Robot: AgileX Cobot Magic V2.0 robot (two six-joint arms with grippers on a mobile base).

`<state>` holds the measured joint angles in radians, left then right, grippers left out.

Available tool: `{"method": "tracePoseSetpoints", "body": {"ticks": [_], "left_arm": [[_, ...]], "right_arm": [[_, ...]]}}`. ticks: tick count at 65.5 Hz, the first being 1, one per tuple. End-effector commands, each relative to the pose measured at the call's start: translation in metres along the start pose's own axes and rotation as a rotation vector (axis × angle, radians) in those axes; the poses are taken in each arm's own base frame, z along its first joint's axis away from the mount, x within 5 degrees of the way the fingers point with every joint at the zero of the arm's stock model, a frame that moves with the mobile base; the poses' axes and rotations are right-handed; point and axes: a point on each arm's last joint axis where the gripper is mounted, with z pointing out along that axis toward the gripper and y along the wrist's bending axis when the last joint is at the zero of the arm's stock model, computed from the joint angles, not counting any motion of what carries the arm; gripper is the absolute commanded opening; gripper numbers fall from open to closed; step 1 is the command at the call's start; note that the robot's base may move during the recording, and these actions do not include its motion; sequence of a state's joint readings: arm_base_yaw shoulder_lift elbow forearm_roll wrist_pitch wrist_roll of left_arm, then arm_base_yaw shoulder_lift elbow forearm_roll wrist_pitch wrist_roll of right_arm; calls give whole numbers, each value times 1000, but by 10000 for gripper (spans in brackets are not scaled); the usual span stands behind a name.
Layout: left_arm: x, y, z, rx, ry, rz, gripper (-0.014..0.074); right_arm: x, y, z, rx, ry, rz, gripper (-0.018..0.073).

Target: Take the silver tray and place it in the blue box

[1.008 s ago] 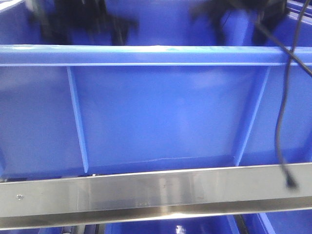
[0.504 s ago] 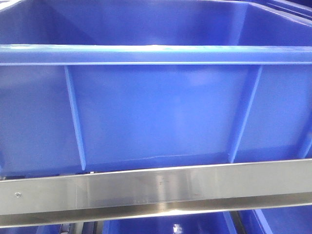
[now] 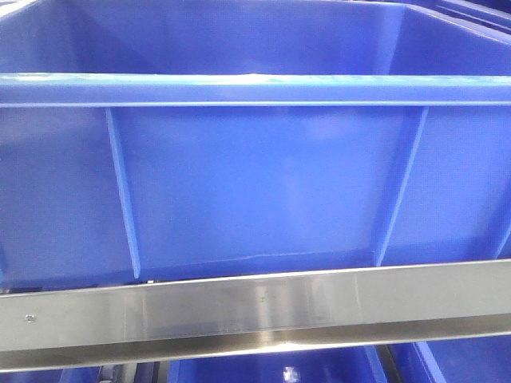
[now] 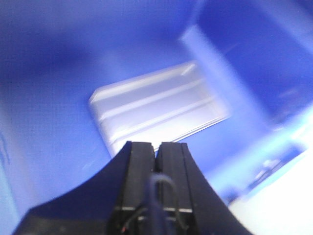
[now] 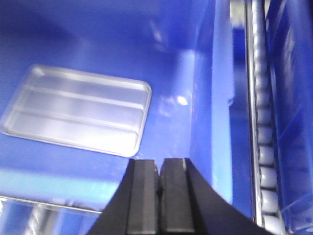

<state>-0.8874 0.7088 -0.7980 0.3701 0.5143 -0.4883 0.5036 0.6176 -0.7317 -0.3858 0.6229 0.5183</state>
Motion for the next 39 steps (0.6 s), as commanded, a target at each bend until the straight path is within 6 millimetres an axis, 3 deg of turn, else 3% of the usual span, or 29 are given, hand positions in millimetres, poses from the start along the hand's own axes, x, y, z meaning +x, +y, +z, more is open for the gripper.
{"method": "tracePoseSetpoints", "body": {"ticks": [1,11,21,27,39], "left_arm": [[-6,-4,-24,86,-171,42,-94],[16,-1,-49,169,-220,47,-94],[37,-1,-54,228,-209,59,-95],[39,-2,-54,256,-200,48,-95],[41,-4,-54,280,-181,7,-94]], "right_arm": [[0,-3,-21,-48,-168,-28,52],[43,-17,-44,-55,-245,-62,52],[80,-26,-49,-56,-287,-88,52],[91,-27,-48,-65,-307,-88,52],[92,-26,-47,-72,-315,-91,52]]}}
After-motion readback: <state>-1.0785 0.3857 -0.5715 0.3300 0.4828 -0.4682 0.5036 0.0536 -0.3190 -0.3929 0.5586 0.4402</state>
